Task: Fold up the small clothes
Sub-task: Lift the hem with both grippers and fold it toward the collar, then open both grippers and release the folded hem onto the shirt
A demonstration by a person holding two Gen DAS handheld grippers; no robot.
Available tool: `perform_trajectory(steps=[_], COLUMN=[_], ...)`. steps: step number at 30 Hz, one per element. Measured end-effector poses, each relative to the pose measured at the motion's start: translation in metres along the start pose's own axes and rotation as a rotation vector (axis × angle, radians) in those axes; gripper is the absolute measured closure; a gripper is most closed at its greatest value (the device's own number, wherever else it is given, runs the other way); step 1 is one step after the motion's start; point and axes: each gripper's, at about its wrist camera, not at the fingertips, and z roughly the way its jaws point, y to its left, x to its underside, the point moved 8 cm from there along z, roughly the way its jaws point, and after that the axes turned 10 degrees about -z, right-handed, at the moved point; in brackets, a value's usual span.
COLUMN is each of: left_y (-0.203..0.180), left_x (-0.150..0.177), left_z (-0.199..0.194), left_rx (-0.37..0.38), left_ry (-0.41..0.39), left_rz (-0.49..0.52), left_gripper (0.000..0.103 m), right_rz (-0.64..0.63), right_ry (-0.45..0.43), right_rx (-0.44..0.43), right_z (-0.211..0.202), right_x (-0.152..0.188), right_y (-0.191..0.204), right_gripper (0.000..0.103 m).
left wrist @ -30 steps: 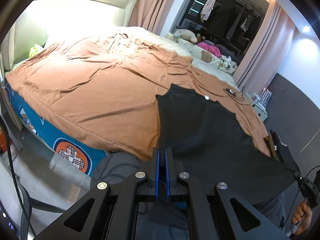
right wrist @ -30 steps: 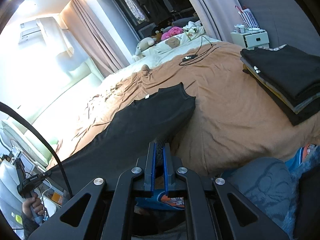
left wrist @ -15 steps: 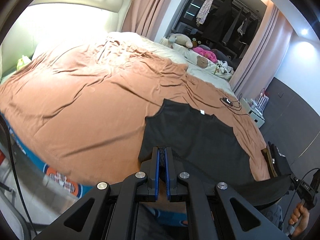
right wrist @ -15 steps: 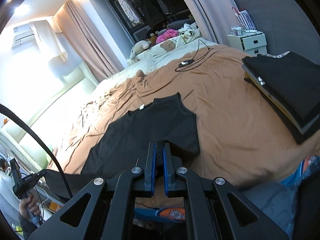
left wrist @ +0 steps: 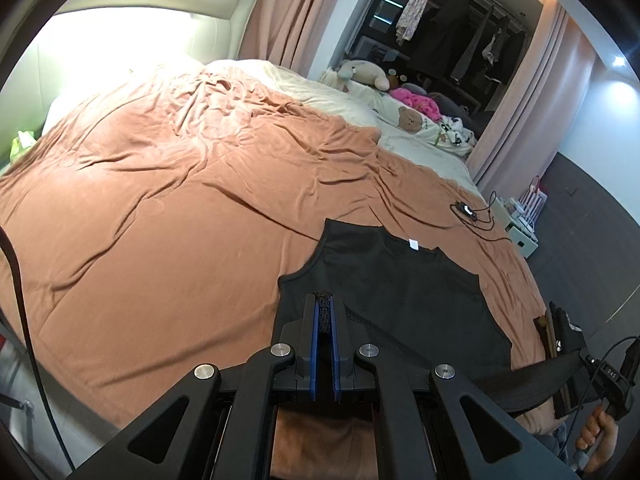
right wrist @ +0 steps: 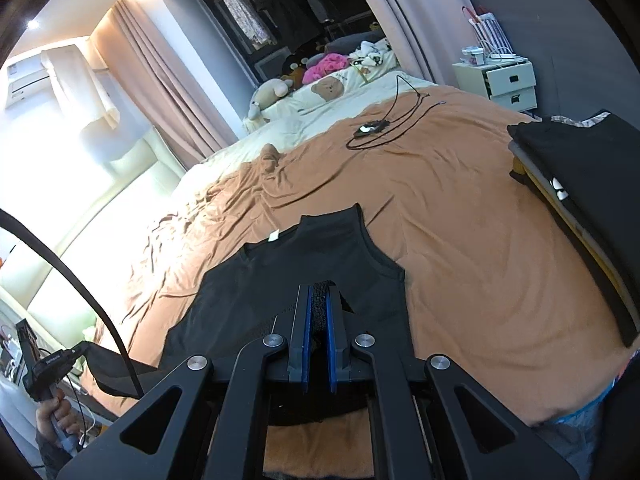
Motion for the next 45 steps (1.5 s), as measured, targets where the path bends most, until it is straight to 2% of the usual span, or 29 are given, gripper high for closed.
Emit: perform_trajectory(steps=[15,26,36,45], left_y=[-0.003,0.004,0.009,0.005], left_x=[-0.037,-0.061,-0.066,-0.071], left_z=[0.073,0.14,0.195,0.236], left_rx=[-0.049,-0.079,-0.086,-0.11], left_ry=[0.067,0.153,0.254,0.299], left_rz=[-0.045,-0.067,-0.06,-0.016], left_gripper=[0.098,0.098,0.098,0.098], right_rz=[0.034,0.052,0.031,0.056], right_ry=[0.086,0.149,0.223,0.267], right_rx=[0.008,0.001,0.065,0.136], right_z=[0.082,0.143,0.196,0.23], right_x=[-0.042,-0.074,-0.088,-0.091], right_y=[-0.016,-0.031,-0.036,-0.045], right_gripper=[0.1,0.1,0.1,0.1])
